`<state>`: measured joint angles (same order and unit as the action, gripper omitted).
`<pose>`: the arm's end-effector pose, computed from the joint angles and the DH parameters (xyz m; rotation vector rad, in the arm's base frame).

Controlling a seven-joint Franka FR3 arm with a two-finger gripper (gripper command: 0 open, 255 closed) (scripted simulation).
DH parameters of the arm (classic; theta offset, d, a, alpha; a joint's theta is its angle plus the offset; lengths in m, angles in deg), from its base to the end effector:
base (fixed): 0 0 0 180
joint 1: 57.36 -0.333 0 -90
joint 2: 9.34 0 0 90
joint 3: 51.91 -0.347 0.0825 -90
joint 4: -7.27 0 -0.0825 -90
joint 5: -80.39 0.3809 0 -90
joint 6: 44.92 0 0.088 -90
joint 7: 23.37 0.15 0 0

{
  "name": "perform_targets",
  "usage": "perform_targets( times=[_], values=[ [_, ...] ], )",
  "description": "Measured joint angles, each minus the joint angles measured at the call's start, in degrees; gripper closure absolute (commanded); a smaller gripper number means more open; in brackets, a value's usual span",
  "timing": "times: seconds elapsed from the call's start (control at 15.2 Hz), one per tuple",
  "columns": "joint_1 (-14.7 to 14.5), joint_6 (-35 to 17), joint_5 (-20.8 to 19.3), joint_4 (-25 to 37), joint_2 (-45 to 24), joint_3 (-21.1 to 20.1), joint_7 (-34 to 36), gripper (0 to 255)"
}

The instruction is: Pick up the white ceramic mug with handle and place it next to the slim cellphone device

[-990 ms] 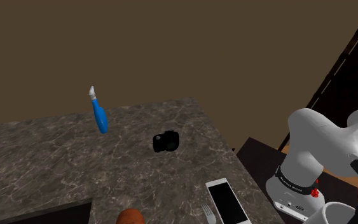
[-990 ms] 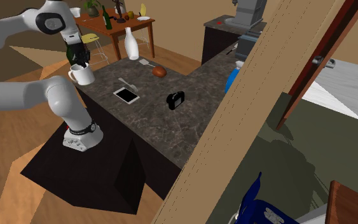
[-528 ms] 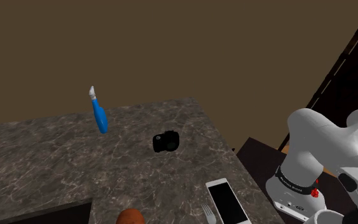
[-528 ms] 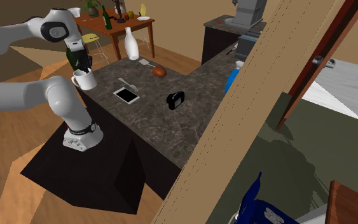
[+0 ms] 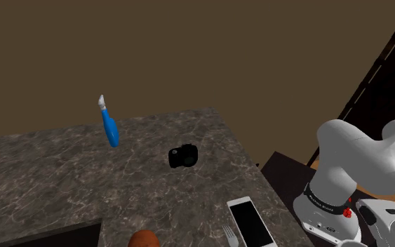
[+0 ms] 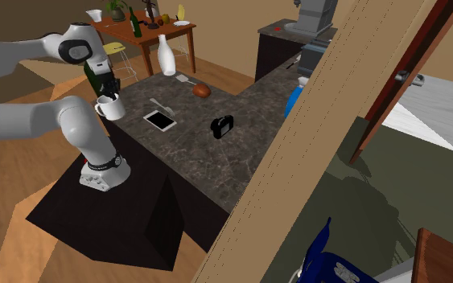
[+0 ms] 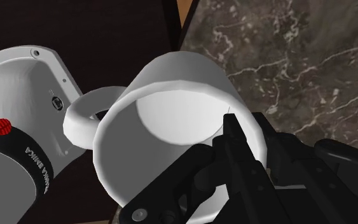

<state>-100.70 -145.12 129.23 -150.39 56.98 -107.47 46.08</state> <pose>-0.0949 0.2897 0.3509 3.1285 -0.2003 0.0323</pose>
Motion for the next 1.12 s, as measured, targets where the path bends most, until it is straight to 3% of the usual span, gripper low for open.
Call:
perform_targets(
  times=[0.26, 0.66, 0.73, 1.12],
  values=[
    [-0.2, -2.3, 2.2, -1.5, -0.7, -2.5, -0.3, 255],
    [-0.3, -2.7, 2.6, -1.8, -0.7, -2.9, -0.4, 255],
    [-0.3, -2.7, 2.6, -1.8, -0.7, -2.9, -0.4, 0],
    [-0.3, -2.7, 2.6, -1.8, -0.7, -2.9, -0.4, 0]
  ],
)
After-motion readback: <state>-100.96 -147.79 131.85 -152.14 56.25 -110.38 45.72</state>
